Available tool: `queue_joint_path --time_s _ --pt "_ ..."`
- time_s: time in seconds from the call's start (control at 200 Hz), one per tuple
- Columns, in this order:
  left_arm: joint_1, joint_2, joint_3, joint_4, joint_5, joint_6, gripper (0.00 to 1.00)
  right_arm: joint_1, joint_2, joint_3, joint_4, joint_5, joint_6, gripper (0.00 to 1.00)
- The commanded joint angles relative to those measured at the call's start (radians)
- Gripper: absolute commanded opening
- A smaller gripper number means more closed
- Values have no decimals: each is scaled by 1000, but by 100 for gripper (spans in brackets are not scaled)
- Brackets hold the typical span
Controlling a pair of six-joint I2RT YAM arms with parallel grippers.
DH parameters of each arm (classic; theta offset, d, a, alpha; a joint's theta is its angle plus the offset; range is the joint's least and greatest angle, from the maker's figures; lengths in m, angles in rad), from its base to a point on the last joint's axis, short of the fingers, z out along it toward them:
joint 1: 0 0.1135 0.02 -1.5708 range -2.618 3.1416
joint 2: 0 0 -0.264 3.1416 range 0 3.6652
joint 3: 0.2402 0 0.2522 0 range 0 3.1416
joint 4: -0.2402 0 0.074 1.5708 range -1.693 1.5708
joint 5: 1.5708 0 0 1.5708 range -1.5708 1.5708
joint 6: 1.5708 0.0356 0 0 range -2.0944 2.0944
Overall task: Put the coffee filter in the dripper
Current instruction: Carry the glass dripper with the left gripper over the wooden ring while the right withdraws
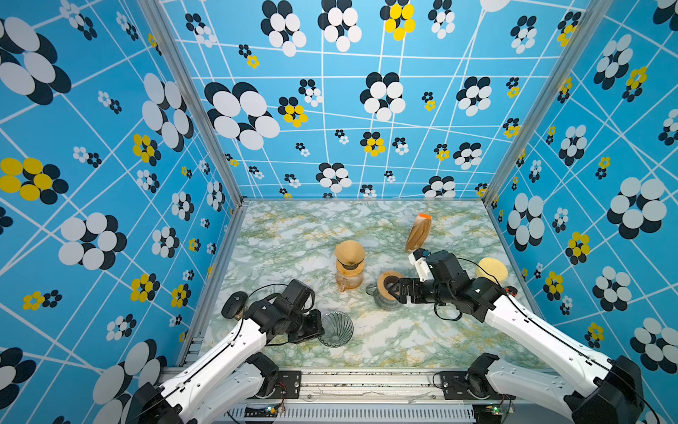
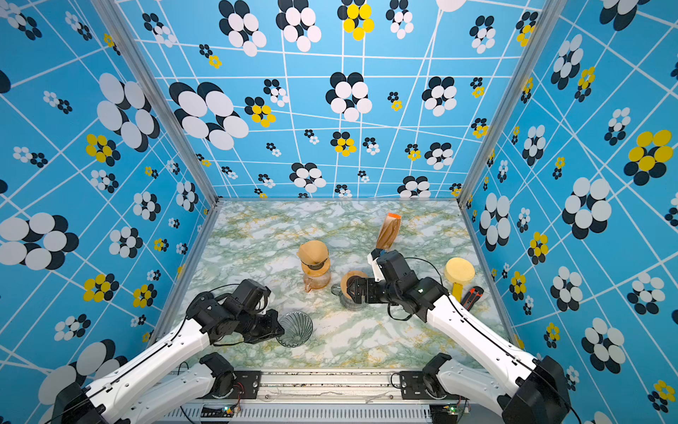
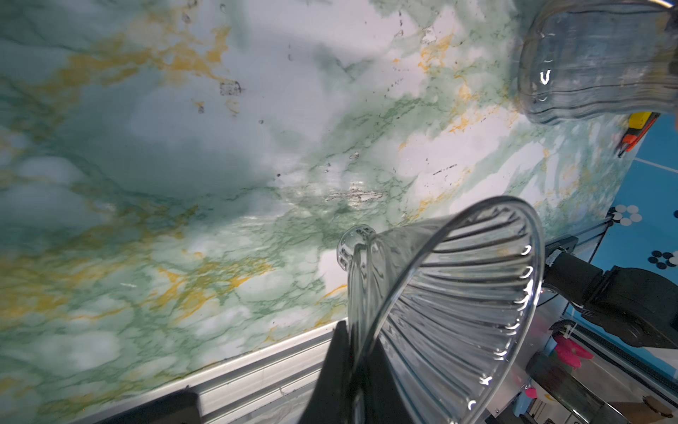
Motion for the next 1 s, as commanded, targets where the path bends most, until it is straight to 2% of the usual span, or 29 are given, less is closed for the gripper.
queue_joint_path --time_s 0.0,0.13,0.265,0.57,0.82,0.995 --pt "10 -30 88 23 15 13 6 6 -39 42 -45 105 46 98" --pt "9 -18 177 28 5 5 6 5 -78 58 -65 156 62 98" --pt "-2 53 305 17 -21 7 7 -7 -124 73 -87 174 61 99" --pt "-61 300 596 -3 -48 58 8 -23 -223 103 -130 -2 -104 99" --pt "-100 499 784 -1 -38 95 8 -24 -332 120 -220 13 -173 99" --pt "-125 625 895 3 -32 115 9 -24 -409 126 -277 83 -176 99"
